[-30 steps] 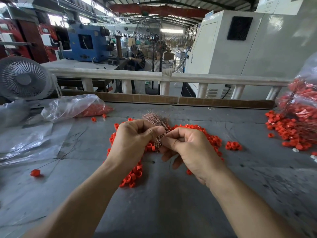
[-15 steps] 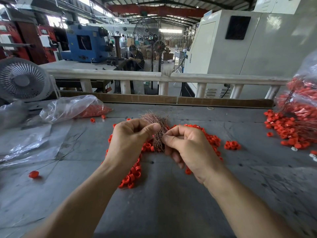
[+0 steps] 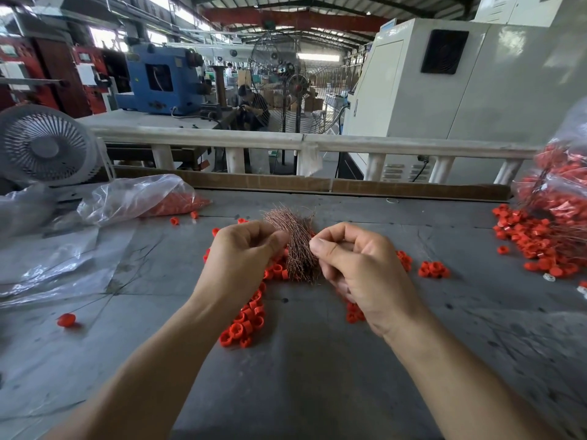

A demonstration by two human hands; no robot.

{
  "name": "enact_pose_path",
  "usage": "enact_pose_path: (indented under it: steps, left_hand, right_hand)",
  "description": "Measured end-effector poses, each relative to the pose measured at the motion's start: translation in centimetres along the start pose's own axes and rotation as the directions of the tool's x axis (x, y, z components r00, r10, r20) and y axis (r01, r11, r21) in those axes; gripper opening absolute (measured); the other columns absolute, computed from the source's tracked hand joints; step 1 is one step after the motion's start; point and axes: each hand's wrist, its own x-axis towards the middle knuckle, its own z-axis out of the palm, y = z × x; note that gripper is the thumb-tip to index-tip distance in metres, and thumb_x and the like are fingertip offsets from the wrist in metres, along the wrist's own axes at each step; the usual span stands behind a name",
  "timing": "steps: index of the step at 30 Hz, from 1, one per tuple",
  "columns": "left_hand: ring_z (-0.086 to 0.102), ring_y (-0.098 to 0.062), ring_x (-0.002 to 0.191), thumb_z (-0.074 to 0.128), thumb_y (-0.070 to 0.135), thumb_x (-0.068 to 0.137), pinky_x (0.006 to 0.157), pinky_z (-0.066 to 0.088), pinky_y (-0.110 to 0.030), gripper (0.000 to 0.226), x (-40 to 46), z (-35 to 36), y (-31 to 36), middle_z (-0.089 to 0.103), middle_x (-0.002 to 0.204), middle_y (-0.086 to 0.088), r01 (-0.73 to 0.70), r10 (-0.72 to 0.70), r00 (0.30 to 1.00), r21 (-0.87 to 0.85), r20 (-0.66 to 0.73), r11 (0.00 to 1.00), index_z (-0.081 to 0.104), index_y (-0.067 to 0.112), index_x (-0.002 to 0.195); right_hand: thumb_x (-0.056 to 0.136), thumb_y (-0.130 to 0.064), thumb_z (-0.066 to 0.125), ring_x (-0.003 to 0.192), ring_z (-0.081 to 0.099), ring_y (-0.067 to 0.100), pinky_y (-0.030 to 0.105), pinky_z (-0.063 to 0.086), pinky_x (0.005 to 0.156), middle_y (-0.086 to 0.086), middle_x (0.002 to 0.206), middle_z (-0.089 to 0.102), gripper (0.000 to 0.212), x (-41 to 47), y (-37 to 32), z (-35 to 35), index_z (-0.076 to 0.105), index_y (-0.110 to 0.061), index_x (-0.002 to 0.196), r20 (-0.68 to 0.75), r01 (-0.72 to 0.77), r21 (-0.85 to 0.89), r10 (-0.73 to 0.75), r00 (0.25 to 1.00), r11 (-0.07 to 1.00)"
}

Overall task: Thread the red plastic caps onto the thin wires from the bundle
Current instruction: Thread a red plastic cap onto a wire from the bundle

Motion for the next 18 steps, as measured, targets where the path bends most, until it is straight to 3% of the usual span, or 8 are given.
enact_pose_path:
  steps: [3,6,8,13,18]
  left_hand:
    - [0.063,-0.007,0.072,0.074,0.029,0.090,0.067,0.050,-0.029,0.014,0.1,-0.2,-0.4,0.071,0.074,0.010,-0.031,0.049,0.998,0.409,-0.034,0.912,0.073,0.029,0.076]
    - [0.060,-0.011,0.080,0.075,0.032,0.088,0.074,0.046,-0.033,0.010,-0.1,-0.4,-0.7,0.066,0.079,0.016,-0.023,0.060,0.997,0.612,-0.039,0.790,0.071,0.030,0.079]
    - [0.055,-0.011,0.082,0.077,0.036,0.086,0.080,0.044,-0.035,0.010,-0.2,-0.6,-1.1,0.060,0.079,0.018,-0.042,0.090,0.995,0.671,-0.037,0.740,0.070,0.030,0.083]
    - [0.047,-0.010,0.088,0.077,0.048,0.083,0.083,0.032,-0.032,0.019,-0.2,-0.7,-1.6,0.057,0.087,0.016,-0.076,0.120,0.993,0.763,-0.002,0.641,0.066,0.033,0.086]
    - [0.054,-0.014,0.098,0.078,0.048,0.082,0.083,0.028,-0.031,0.021,-0.1,-0.6,-1.9,0.057,0.094,0.015,-0.079,0.115,0.993,0.794,0.011,0.603,0.065,0.034,0.093]
  right_hand:
    - [0.095,-0.008,0.069,0.039,0.035,0.002,0.011,0.028,0.039,0.002,0.054,0.049,0.020,0.1,0.2,0.1,0.068,-0.016,0.076,-0.022,0.012,0.009,-0.012,1.000,1.000]
    - [0.092,-0.016,0.073,0.044,0.034,0.005,0.013,0.027,0.041,-0.004,0.053,0.046,0.015,0.2,0.4,0.1,0.072,-0.018,0.077,-0.045,0.037,-0.027,-0.038,0.998,0.999]
    - [0.089,-0.023,0.075,0.045,0.034,0.002,0.011,0.028,0.043,-0.012,0.052,0.048,0.010,0.2,0.4,0.0,0.074,-0.021,0.080,-0.053,0.064,-0.064,-0.067,0.996,0.996]
    - [0.091,-0.018,0.076,0.040,0.045,0.000,0.007,0.032,0.043,-0.016,0.048,0.054,0.014,0.2,0.5,0.1,0.076,-0.024,0.079,-0.072,0.100,-0.080,-0.105,0.992,0.992]
    - [0.091,-0.013,0.075,0.038,0.046,-0.001,0.006,0.033,0.042,-0.018,0.044,0.049,0.014,0.2,0.4,0.1,0.074,-0.016,0.078,-0.085,0.096,-0.065,-0.101,0.991,0.993]
